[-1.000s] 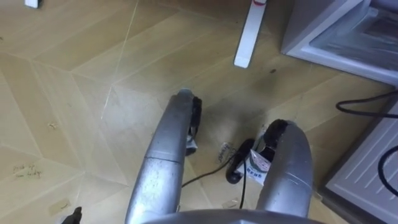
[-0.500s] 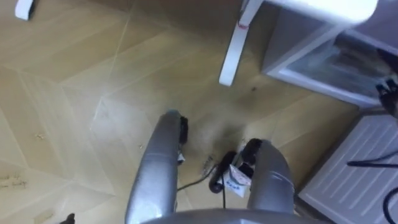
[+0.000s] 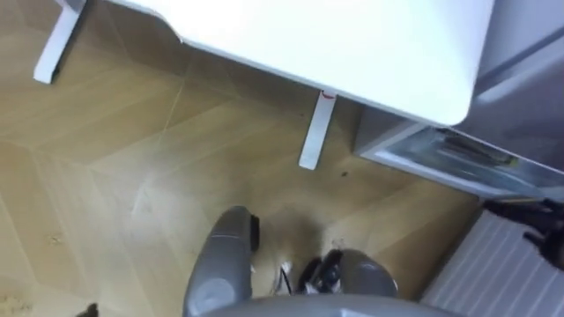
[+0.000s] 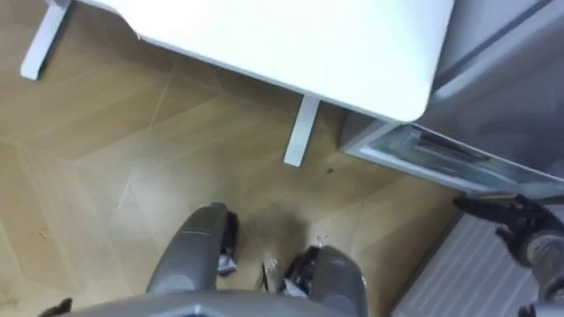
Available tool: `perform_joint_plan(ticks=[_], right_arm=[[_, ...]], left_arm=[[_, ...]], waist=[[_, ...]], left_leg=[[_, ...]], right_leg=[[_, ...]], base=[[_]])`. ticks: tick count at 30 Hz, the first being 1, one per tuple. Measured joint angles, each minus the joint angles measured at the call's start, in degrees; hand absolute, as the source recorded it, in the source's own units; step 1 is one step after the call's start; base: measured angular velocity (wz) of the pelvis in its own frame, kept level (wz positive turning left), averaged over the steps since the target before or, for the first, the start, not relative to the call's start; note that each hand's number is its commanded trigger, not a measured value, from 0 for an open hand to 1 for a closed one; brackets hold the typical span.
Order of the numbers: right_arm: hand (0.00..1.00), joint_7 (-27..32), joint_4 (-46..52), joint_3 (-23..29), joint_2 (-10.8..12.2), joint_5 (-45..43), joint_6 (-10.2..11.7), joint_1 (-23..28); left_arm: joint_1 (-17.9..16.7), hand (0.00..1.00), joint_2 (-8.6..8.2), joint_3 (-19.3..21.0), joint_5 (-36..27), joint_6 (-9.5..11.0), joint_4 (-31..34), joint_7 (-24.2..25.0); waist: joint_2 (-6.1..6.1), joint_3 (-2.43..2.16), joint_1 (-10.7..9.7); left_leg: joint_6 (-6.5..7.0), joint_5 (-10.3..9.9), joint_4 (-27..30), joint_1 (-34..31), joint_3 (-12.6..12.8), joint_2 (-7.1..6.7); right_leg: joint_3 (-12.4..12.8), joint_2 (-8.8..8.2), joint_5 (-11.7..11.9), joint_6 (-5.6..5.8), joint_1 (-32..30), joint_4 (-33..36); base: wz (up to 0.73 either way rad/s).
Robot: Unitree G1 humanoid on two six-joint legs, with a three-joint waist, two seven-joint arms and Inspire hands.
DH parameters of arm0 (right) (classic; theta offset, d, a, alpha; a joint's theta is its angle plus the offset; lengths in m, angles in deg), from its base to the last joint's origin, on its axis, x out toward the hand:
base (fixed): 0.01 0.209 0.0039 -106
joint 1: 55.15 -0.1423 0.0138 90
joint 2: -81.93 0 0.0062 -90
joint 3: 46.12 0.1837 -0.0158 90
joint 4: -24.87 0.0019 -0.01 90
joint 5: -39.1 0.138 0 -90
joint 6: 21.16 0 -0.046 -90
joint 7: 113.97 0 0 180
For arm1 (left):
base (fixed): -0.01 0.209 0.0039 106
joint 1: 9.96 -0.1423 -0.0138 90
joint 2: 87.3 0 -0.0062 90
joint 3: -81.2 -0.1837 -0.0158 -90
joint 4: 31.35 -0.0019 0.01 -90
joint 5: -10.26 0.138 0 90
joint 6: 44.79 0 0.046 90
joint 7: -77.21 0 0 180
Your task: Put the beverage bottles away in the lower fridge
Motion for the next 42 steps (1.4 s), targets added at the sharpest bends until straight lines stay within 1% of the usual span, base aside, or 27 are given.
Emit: perform_joint_plan(ticks=[1, 2, 3, 4, 6, 7, 9, 10, 12, 13, 14, 15, 16, 17, 19, 21, 23, 25, 27, 28, 29, 30, 33, 36, 39, 41, 42], right_arm=[[0.0, -0.2, 0.0, 0.0, 0.8, -0.6, -0.1, 0.6], [0.0, -0.8, 0.1, 0.0, 2.5, -1.8, -0.3, 2.0], [0.0, -1.5, 0.2, -0.1, 4.1, -2.6, -0.7, 3.3], [0.0, -1.8, 0.1, -0.1, 4.8, -3.0, -0.9, 3.8], [0.0, -2.8, 0.1, 0.0, 7.3, -3.8, -1.1, 6.8], [0.0, -3.0, 0.3, 0.0, 7.9, -3.9, -1.2, 7.7], [0.0, -3.4, 1.4, 0.1, 10.6, -5.8, -1.2, 10.2], [0.0, -3.6, 1.7, 0.1, 11.2, -6.2, -1.3, 10.7], [0.0, -4.6, 2.0, 0.1, 12.8, -7.0, -1.9, 12.0], [0.0, -4.9, 2.1, 0.0, 13.2, -6.9, -2.0, 12.4], [0.0, -5.1, 2.1, 0.0, 13.8, -6.7, -2.0, 12.9], [0.0, -5.2, 2.1, 0.1, 14.3, -6.8, -2.0, 13.1], [0.0, -5.3, 2.2, 0.1, 14.6, -6.9, -2.0, 13.0], [0.0, -5.6, 2.1, 0.5, 15.3, -7.1, -1.9, 13.1], [0.0, -5.8, 2.2, 0.6, 16.4, -7.9, -1.8, 13.2], [0.0, -6.3, 2.1, 0.9, 17.6, -9.4, -1.8, 13.2], [0.0, -6.3, 1.5, 1.2, 18.2, -9.4, -1.8, 13.4], [0.0, -6.1, 1.1, 1.5, 18.3, -9.3, -2.0, 13.6], [0.0, -5.4, 0.2, 3.1, 19.1, -8.6, -2.4, 14.0], [0.0, -5.3, 0.0, 3.6, 19.3, -8.4, -2.5, 14.1], [0.0, -5.2, -0.3, 4.3, 19.7, -7.9, -3.0, 14.1], [0.0, -5.0, -0.8, 4.6, 19.9, -7.7, -3.5, 14.1], [0.0, -4.9, -1.6, 5.4, 20.1, -7.5, -3.8, 14.1], [0.0, -4.7, -2.0, 7.4, 20.5, -7.4, -4.9, 14.1], [0.0, -4.7, -2.0, 9.2, 20.5, -7.3, -5.7, 14.1], [0.0, -4.6, -2.0, 9.3, 20.6, -7.3, -6.0, 14.1], [0.0, -4.7, -2.0, 9.4, 20.6, -7.1, -6.1, 14.1]], left_arm=[[0.2, 0.0, -0.28, 0.0, -0.1, 0.0, 0.0, 0.0], [0.3, 0.0, -0.59, 0.0, -0.1, 0.1, 0.1, 0.0], [0.3, 0.0, -0.66, 0.0, -0.1, 0.1, 0.1, 0.1], [0.3, 0.0, -0.7, 0.0, 0.0, 0.1, 0.0, 0.0], [0.3, 0.0, -1.97, 0.5, 0.8, 0.0, -0.7, -0.1], [0.2, 0.0, -2.47, 0.9, 1.3, 0.0, -0.9, -0.1], [0.2, 0.0, -3.93, 1.0, 2.9, -0.4, -1.1, -0.3], [0.2, 0.0, -4.34, 1.2, 3.4, -0.5, -1.1, -0.4], [0.3, 0.0, -5.85, 1.4, 3.9, -0.8, -1.5, -0.5], [0.3, 0.0, -6.1, 1.4, 3.9, -0.8, -1.6, -0.5], [0.5, 0.0, -6.49, 1.7, 3.9, -0.9, -1.6, -0.5], [0.8, 0.0, -6.85, 2.0, 3.9, -1.2, -1.7, -0.6], [0.9, 0.0, -6.94, 2.1, 4.0, -1.3, -1.6, -0.6], [0.9, 0.0, -7.15, 2.2, 4.5, -1.3, -1.6, -0.6], [0.8, 0.0, -7.69, 3.1, 6.7, -1.7, -1.3, -0.5], [0.8, 0.0, -7.95, 4.4, 9.5, -2.6, 0.0, -0.1], [0.8, 0.0, -8.36, 6.1, 11.2, -2.8, -0.3, -0.2], [0.5, 0.0, -9.24, 7.4, 12.4, -3.3, -0.7, -0.7], [0.5, 0.0, -9.89, 8.7, 14.6, -4.7, -1.2, -0.8], [0.5, 0.0, -9.89, 8.8, 15.3, -5.2, -1.3, -0.8], [0.5, 0.0, -9.91, 9.1, 16.3, -6.0, -1.3, -0.8], [0.5, 0.0, -10.09, 9.9, 17.2, -6.9, -1.6, -0.9], [0.1, 0.0, -10.86, 11.1, 18.0, -8.3, -1.6, -1.3], [0.3, 0.0, -11.45, 11.9, 18.7, -9.7, -1.6, -0.9], [0.8, 0.0, -11.56, 13.1, 20.1, -10.0, -1.6, 0.1], [1.1, 0.0, -11.56, 13.1, 20.2, -10.0, -1.5, 0.1], [1.6, 0.0, -11.56, 13.1, 20.2, -10.0, -1.5, 0.1]], waist=[[0.15, 0.06, -0.1], [0.41, 0.09, -0.3], [0.65, -0.05, -0.6], [0.76, -0.12, -0.8], [1.21, -0.25, -1.6], [1.31, -0.3, -1.6], [1.34, -0.36, -2.2], [1.35, -0.34, -2.3], [1.48, -0.32, -3.2], [1.79, -0.17, -3.3], [1.48, -0.2, -3.3], [1.62, -0.17, -3.3], [1.44, -0.24, -3.4], [1.63, -0.17, -3.8], [1.59, -0.15, -4.5], [1.4, -0.38, -4.8], [1.13, -0.35, -4.6], [1.28, -0.46, -4.6], [1.18, -0.56, -4.7], [1.35, -0.66, -4.7], [1.21, -0.59, -4.8], [1.2, -0.64, -4.8], [1.37, -0.66, -4.8], [1.54, -0.64, -5.4], [1.74, -0.65, -6.1], [1.62, -0.53, -6.3], [1.79, -0.6, -6.4]], left_leg=[[-0.03, 0.2, -0.8, 0.9, 0.1, 0.06], [-0.18, 0.5, -2.4, 2.9, 0.5, 0.32], [-0.37, 0.8, -3.8, 4.6, 0.6, 0.56], [-0.45, 0.9, -4.4, 5.5, 0.6, 0.59], [-0.6, 1.4, -7.1, 9.6, 1.3, 0.59], [-0.63, 1.5, -7.8, 10.6, 1.4, 0.53], [-0.9, 2.0, -10.4, 14.1, 1.8, 0.57], [-1.0, 2.1, -10.9, 14.9, 1.9, 0.64], [-1.23, 2.4, -13.0, 18.1, 2.3, 0.74], [-1.29, 2.5, -13.4, 18.8, 2.3, 0.76], [-1.38, 2.5, -14.4, 20.2, 2.8, 0.76], [-1.43, 2.6, -15.2, 21.4, 3.2, 0.74], [-1.43, 2.7, -15.6, 22.0, 3.5, 0.73], [-1.45, 2.7, -16.4, 23.3, 3.8, 0.74], [-1.45, 2.8, -17.3, 25.2, 4.2, 0.74], [-1.42, 2.8, -18.4, 26.8, 4.6, 0.69], [-1.36, 2.9, -19.4, 28.3, 4.7, 0.41], [-1.22, 2.9, -20.5, 29.8, 4.5, 0.0], [-1.18, 3.0, -20.8, 30.8, 4.3, -0.31], [-1.17, 3.0, -20.8, 30.9, 4.3, -0.3], [-1.16, 3.0, -20.8, 31.2, 4.4, -0.33], [-1.16, 3.0, -20.9, 31.6, 4.4, -0.38], [-1.08, 3.0, -21.2, 32.0, 4.5, -0.39], [-1.04, 3.0, -21.5, 31.8, 4.3, -0.38], [-1.01, 3.1, -21.7, 31.7, 4.2, -0.27], [-1.03, 3.2, -21.7, 31.7, 4.2, -0.22], [-1.03, 3.3, -21.8, 31.7, 4.3, -0.18]], right_leg=[[0.0, 0.19, 0.3, 0.01, 1.0, -0.9], [-0.1, 0.63, 1.2, 0.02, 2.8, -2.8], [-0.2, 1.05, 1.8, -0.08, 4.6, -4.7], [-0.3, 1.28, 2.1, -0.07, 5.6, -5.6], [-0.3, 1.72, 3.0, 0.15, 9.4, -8.8], [-0.2, 1.82, 3.2, 0.22, 10.4, -9.5], [-0.3, 2.39, 4.1, 0.38, 13.6, -12.7], [-0.3, 2.6, 4.4, 0.34, 14.5, -13.5], [-0.2, 3.28, 5.6, 0.42, 17.9, -16.5], [0.0, 3.54, 5.8, 0.44, 18.7, -17.3], [0.4, 3.63, 6.1, 0.55, 19.7, -18.1], [0.9, 3.68, 6.4, 0.62, 20.5, -18.8], [1.0, 3.75, 6.6, 0.65, 21.0, -19.3], [1.2, 3.93, 7.1, 0.77, 22.4, -20.5], [1.3, 4.14, 7.7, 1.03, 24.3, -22.1], [2.1, 4.45, 8.7, 1.22, 25.8, -23.9], [2.9, 4.56, 9.2, 1.45, 27.1, -25.4], [3.1, 4.53, 9.8, 1.64, 28.4, -26.5], [3.3, 4.46, 10.2, 1.9, 29.3, -27.3], [3.4, 4.47, 10.2, 1.9, 29.4, -27.3], [3.4, 4.47, 10.3, 1.93, 29.8, -27.6], [3.5, 4.53, 10.4, 2.0, 30.4, -28.3], [3.9, 4.53, 10.6, 2.01, 30.5, -28.4], [4.1, 4.79, 10.8, 1.9, 30.8, -29.1], [4.4, 5.01, 11.0, 1.75, 30.9, -29.1], [4.4, 5.04, 11.1, 1.65, 30.8, -29.1], [4.5, 5.06, 11.2, 1.6, 30.8, -29.1]], base=[[-0.1], [-0.1], [-0.08], [-0.03], [-0.05], [-0.07], [-0.06], [-0.09], [-0.1], [-0.11], [-0.17], [-0.19], [-0.18], [-0.1], [-0.1], [-0.13], [-0.19], [-0.17], [-0.06], [-0.03], [0.0], [-0.04], [-0.04], [0.0], [0.0], [0.0], [0.0]])
